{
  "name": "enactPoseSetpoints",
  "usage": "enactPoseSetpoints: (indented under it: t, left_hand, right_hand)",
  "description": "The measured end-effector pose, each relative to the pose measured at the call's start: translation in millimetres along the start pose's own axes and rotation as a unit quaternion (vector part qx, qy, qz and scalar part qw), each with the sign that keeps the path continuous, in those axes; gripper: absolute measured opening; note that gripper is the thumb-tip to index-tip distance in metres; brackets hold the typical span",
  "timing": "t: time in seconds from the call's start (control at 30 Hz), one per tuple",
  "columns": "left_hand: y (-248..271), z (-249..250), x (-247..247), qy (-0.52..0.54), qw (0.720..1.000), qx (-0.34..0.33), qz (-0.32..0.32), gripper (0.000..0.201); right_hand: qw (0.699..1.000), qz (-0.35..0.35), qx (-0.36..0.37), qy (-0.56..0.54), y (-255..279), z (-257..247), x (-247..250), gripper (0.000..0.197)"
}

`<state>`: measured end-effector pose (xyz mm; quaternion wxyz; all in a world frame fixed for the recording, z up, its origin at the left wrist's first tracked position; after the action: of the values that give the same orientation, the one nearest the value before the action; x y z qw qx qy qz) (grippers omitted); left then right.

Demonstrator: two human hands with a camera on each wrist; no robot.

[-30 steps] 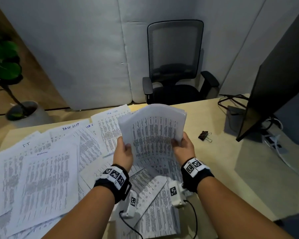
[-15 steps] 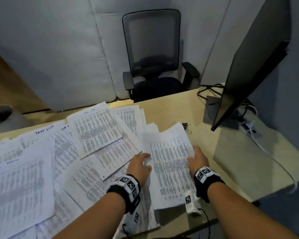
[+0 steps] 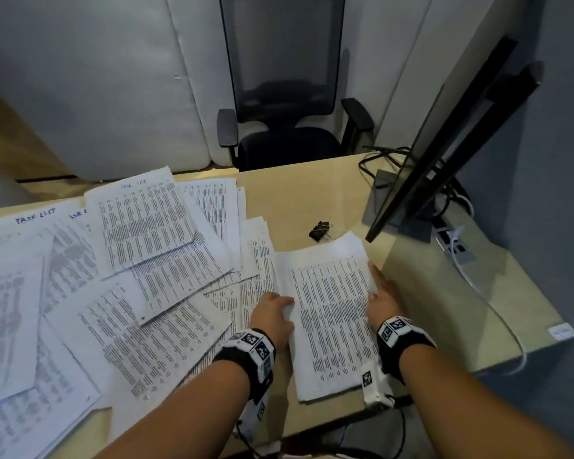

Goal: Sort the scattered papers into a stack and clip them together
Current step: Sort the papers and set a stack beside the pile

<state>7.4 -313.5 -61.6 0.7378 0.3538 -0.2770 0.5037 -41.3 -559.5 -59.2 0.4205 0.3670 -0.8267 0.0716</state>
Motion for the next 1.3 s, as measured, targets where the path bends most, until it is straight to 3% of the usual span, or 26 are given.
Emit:
enactPoseSetpoints:
  t: [0.13,0.17,0.23,0.27,0.37,0.47,0.6,0.83,1.07,1.2,1.3]
  left_hand:
    - [-1,-3,-1,-0.009,1.000,0.006,0.009,0.048]
    - [-1,-3,-2,-0.012,1.000,0.004,0.009,0.048]
    - [-1,-1,-1,-0.019,1.000,0.000,0.007,0.048]
    - [0,-1,0,-0.022,1.000,-0.002,0.007,0.048]
    - [0,-4,6,-0.024,0.999,-0.001,0.026,0.045]
    - [-1,-7,18,-0.015,0.998,-0.004,0.059,0.037]
    - [-1,-21,43,-0.023,0.995,0.004,0.093,0.031]
    - [8,-77,92,-0.034,0.990,0.056,0.128,0.032]
    - [24,-156,140,-0.062,0.979,0.129,0.146,0.032]
    - [33,-201,166,-0.020,0.965,0.206,0.159,0.038]
    - [35,-228,182,0.027,0.953,0.252,0.166,0.043]
  right_hand:
    - [0.995,-0.022,0.055,0.078,1,-4,-8,0.061]
    - [0.990,-0.023,0.091,0.108,1,-6,-9,0.056]
    - [0.982,-0.008,0.115,0.151,5,-12,-4,0.029]
    - [0.979,0.011,0.115,0.169,6,-14,1,0.028]
    - [0.977,0.026,0.094,0.187,12,-21,6,0.042]
    - [0.961,0.044,0.173,0.211,21,-43,-4,0.052]
    - [0.954,0.010,0.226,0.198,34,-69,-34,0.047]
    - [0.952,-0.076,0.261,0.141,72,-110,-91,0.030]
    - [0.950,-0.110,0.269,0.117,118,-142,-137,0.028]
    - [0.947,-0.102,0.291,0.089,143,-164,-161,0.027]
    - [0.925,-0.078,0.353,0.121,157,-184,-176,0.020]
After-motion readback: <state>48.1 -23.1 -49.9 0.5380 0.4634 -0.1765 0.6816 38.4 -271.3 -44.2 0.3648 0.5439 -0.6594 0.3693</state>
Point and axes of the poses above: each hand's wrist, its own y-axis away from the middle knuckle, its own x-axis out of the back of the hand, z = x × y, the point moved 7 cm from there along -y, towards the middle knuckle, and after that the axes turned 12 degrees about z, right-handed, at the moved point
